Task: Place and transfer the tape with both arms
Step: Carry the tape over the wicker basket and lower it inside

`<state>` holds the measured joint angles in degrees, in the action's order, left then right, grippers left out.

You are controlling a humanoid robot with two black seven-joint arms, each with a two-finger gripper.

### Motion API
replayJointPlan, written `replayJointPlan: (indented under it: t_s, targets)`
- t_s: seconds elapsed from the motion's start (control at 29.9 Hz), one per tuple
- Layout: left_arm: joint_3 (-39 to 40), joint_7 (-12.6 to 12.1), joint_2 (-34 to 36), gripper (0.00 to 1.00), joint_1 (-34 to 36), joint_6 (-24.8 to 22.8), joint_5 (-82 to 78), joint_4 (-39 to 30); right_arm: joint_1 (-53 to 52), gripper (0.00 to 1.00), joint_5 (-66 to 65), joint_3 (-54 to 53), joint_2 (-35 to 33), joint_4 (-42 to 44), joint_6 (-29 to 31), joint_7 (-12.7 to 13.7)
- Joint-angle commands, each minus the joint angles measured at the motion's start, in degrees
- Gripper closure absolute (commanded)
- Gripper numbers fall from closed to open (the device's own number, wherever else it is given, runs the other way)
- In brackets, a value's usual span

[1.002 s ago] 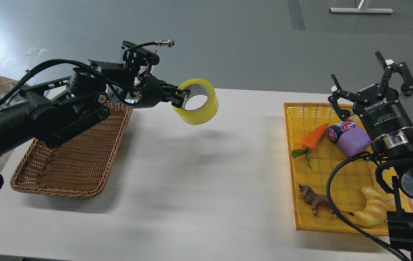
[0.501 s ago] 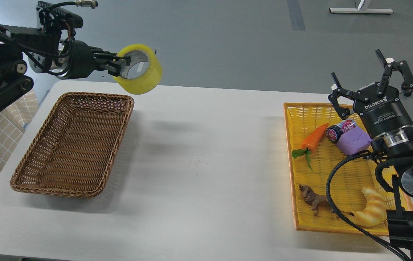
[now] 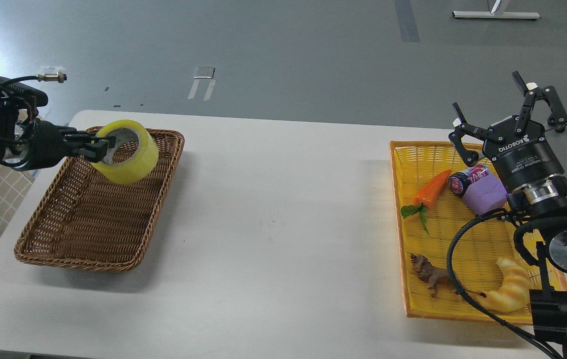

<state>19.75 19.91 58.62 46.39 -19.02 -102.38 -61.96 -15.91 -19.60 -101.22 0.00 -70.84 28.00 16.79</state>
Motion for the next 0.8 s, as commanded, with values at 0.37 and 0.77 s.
replayJointPlan:
  t_s: [0.37, 0.77]
  targets:
    - [-0.6, 0.9, -1.2, 1.0, -6.8, 2.6, -0.1, 4.4, 0.3, 0.03, 0.0, 0.1, 0.0, 0.0, 0.0, 0.0]
    - [-4.9, 1.1, -4.2, 1.0, -6.6, 5.0, 0.0, 9.1, 0.4, 0.04, 0.0, 0.1, 0.0, -0.1, 0.0, 0.0]
